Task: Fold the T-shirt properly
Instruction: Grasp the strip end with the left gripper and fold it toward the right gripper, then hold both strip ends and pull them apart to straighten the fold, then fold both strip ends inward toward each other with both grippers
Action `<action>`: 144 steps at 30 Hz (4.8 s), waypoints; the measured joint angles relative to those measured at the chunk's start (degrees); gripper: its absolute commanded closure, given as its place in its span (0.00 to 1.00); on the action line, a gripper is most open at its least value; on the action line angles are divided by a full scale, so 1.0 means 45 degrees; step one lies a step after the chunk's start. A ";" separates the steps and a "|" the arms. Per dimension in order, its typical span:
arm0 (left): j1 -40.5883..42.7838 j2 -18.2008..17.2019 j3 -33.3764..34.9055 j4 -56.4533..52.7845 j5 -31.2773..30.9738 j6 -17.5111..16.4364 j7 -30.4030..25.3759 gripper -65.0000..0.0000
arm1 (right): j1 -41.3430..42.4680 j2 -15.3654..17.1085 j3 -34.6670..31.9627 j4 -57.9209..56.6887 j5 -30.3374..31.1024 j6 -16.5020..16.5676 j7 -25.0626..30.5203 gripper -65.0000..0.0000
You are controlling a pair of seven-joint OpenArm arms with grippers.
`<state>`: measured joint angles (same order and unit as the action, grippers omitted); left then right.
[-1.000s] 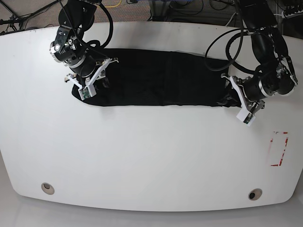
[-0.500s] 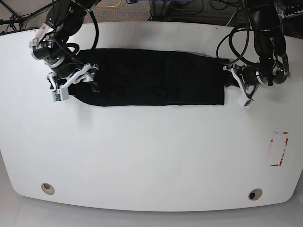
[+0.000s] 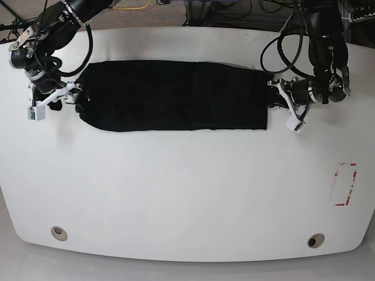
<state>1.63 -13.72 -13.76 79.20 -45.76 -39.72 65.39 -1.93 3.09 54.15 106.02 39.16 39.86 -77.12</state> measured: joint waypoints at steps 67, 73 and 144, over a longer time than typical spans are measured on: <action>-0.0121 -0.0627 0.1112 -0.0636 0.0160 -0.0112 -0.0753 0.94 | -0.1268 0.0481 -0.2531 -0.2846 0.2074 -0.0228 0.1938 1.00; -0.0151 -0.0384 0.1253 -0.0597 0.0544 -0.0160 -0.0884 0.94 | -0.1821 0.0476 -0.2560 -0.0282 0.2161 -0.1316 0.1797 1.00; -0.1316 0.5085 0.1345 -0.1841 0.5217 0.0379 -0.2312 0.94 | -0.1171 -0.1127 -0.7898 0.1865 0.0029 -0.2001 0.1520 0.98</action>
<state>-4.29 9.17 -7.70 70.91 -22.28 -38.02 54.98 -7.20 -1.98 18.61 114.41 39.29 30.85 -70.28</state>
